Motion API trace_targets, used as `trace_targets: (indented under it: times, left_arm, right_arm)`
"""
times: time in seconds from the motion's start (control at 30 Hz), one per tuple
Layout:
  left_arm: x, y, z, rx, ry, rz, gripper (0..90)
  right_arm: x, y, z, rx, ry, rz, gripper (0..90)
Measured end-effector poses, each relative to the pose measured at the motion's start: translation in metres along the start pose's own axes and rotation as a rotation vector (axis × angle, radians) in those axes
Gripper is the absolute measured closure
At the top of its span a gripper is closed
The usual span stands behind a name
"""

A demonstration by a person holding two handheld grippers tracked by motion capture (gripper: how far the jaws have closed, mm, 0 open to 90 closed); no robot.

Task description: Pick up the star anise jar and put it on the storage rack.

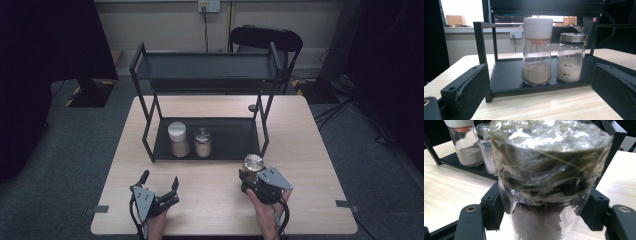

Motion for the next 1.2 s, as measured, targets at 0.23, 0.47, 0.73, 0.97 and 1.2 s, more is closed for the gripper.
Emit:
trace_targets:
  times: [0.23,0.47,0.73,0.97,1.2]
  left_arm:
    - [0.0,0.0,0.0,0.0,0.0,0.0,1.2]
    - [0.0,0.0,0.0,0.0,0.0,0.0,1.2]
    - [0.0,0.0,0.0,0.0,-0.001,0.0,1.2]
    - [0.0,0.0,0.0,0.0,-0.001,0.0,1.2]
    - [0.0,0.0,0.0,0.0,0.0,0.0,1.2]
  right_arm:
    - [0.002,0.0,-0.003,-0.003,-0.004,-0.002,31.5]
    - [0.005,0.0,-0.003,0.004,-0.002,-0.015,31.5]
    - [0.007,0.0,-0.008,-0.008,-0.004,-0.017,31.5]
    - [0.011,0.0,-0.013,-0.011,-0.003,-0.021,31.5]
    - [0.015,0.001,-0.016,-0.008,-0.002,-0.025,31.5]
Point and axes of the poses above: each handheld gripper's, and its own axes: x roughly forward along the jaws, z roughly out of its underside, y roughly to its right, the point moved 9 cm from there along x, roughly forward along the jaws, and after that the axes turned 12 degrees about -z, right-handed, at the moved point
